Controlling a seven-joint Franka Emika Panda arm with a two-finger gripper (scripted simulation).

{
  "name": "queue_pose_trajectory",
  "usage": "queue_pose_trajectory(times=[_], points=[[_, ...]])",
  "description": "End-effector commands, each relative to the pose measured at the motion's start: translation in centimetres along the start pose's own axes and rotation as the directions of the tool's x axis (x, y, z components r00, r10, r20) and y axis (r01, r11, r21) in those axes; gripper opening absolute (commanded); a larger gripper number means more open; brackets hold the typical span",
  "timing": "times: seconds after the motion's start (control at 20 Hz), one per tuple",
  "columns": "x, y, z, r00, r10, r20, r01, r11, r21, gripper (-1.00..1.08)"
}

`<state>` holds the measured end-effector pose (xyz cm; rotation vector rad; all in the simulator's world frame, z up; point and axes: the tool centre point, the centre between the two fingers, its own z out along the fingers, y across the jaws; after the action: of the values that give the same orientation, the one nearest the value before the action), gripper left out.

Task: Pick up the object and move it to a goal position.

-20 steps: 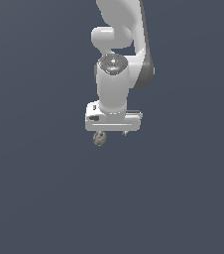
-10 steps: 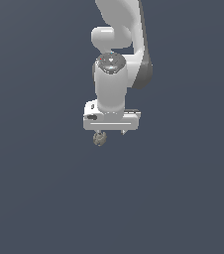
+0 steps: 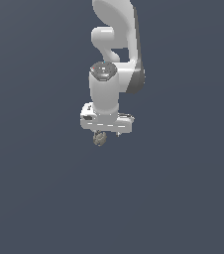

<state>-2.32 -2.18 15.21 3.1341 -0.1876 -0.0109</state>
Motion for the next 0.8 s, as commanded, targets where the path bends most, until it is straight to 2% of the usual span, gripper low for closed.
queue_pose_trajectory(times=[0.0,0.4,0.75], points=[[-0.8,0.9,1.3,0.998,0.058,0.0,-0.058,0.998,0.002,1.0],[-3.6,3.9,5.1,0.97,0.245,-0.004,-0.245,0.97,0.005,1.0],[-4.7,4.9,6.3,0.952,0.306,-0.006,-0.306,0.952,0.004,1.0]])
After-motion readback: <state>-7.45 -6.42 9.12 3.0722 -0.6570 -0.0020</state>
